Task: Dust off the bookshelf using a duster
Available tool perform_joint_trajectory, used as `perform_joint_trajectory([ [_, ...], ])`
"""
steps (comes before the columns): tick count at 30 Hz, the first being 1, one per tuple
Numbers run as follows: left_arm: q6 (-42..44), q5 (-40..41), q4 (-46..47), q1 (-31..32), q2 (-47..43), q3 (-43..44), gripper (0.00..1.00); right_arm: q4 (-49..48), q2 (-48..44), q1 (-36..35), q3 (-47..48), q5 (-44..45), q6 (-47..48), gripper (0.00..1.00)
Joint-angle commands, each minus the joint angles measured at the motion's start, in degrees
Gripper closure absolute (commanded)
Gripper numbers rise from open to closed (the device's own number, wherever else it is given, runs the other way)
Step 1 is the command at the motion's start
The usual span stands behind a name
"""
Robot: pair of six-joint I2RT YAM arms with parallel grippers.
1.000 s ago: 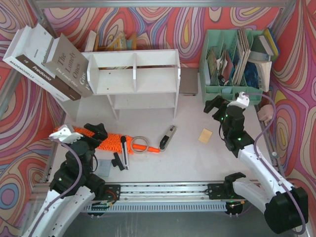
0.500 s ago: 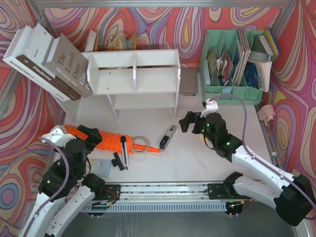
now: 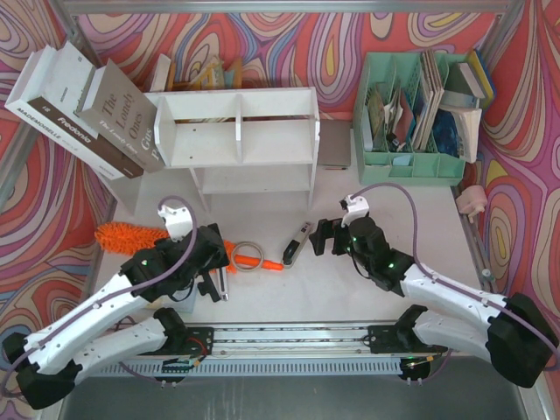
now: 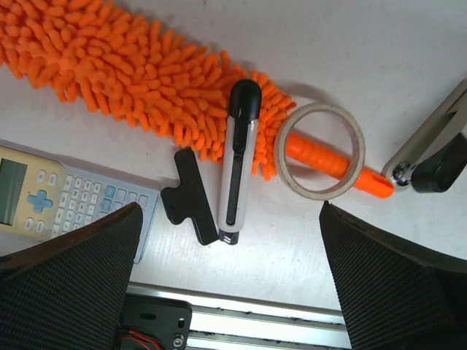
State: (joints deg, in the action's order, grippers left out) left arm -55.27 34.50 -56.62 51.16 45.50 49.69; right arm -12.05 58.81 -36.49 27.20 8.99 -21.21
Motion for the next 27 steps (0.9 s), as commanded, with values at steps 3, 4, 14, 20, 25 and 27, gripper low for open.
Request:
perform_joint_trajectory([
  [3, -2.0, -3.7, 3.0, 1.8, -0.1, -7.1, 0.06, -7.5, 0.2, -0.3, -3.4, 1.6, 1.4, 0.03],
  [4, -2.0, -4.5, 4.0, 1.9, -1.0, -8.4, 0.08, -7.9, 0.4, -0.4, -3.6, 1.9, 1.5, 0.03],
  [14, -0.6, -9.1, 12.3, 2.0, -2.8, -17.2, 0.37, -9.5, 2.2, -0.4, -4.2, 1.7, 1.2, 0.03],
  [20, 0.4, -7.8, 14.6, 2.0, 3.2, -17.6, 0.37, -10.1, 2.7, -0.4, -4.5, 1.5, 1.0, 0.03],
  [25, 1.2, -7.3, 18.9, 2.0, 6.0, -19.2, 0.35, -10.5, 3.8, -0.4, -4.3, 1.5, 1.1, 0.03],
  [27, 1.5, -6.9, 19.8, 2.0, 7.0, -19.5, 0.34, -10.7, 3.8, -0.4, -4.4, 1.4, 1.1, 0.03],
])
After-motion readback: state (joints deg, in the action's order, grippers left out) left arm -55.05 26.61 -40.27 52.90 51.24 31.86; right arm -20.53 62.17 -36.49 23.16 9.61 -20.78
